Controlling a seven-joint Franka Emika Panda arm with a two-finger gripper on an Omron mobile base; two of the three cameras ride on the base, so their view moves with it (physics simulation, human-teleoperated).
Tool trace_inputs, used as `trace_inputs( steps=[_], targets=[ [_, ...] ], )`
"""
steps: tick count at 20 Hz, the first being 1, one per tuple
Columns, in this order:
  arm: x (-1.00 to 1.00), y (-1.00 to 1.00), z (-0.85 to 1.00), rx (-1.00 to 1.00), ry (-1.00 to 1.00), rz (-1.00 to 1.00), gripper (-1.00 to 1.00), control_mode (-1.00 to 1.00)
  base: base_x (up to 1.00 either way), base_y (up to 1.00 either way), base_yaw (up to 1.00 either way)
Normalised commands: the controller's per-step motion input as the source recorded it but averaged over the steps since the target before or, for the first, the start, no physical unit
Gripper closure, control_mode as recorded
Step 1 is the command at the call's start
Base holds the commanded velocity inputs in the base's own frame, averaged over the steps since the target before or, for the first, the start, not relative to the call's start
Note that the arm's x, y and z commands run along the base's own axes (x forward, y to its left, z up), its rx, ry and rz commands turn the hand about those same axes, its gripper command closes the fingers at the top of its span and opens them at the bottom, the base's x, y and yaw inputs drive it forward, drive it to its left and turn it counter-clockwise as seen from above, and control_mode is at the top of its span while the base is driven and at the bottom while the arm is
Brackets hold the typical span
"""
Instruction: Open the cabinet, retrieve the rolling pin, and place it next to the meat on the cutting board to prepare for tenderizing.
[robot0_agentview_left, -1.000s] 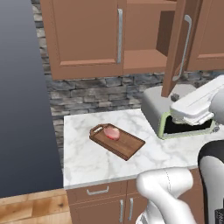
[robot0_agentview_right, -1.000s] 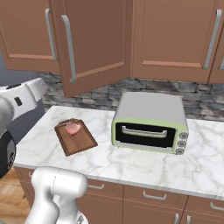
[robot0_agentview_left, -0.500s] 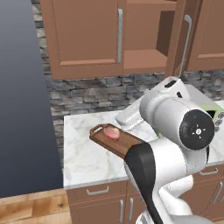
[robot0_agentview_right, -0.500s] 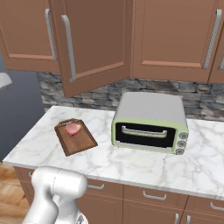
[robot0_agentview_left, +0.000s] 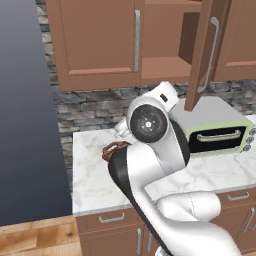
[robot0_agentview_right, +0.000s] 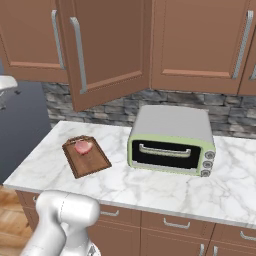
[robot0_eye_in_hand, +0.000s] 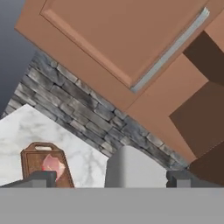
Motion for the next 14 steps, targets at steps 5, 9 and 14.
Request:
trace_inputs(
  steps=[5, 9, 14],
  targets=[
    [0.66, -0.19, -0.14, -0.10, 0.10, -0.11, -1.00, -1.00, 0.00, 0.00, 0.00],
    [0.62, -0.22, -0.10, -0.09, 0.09, -0.09, -1.00, -1.00, 0.00, 0.00, 0.00],
    [0.54, -0.25, -0.06, -0.05, 0.06, -0.07, -1.00, -1.00, 0.00, 0.00, 0.00]
  ],
)
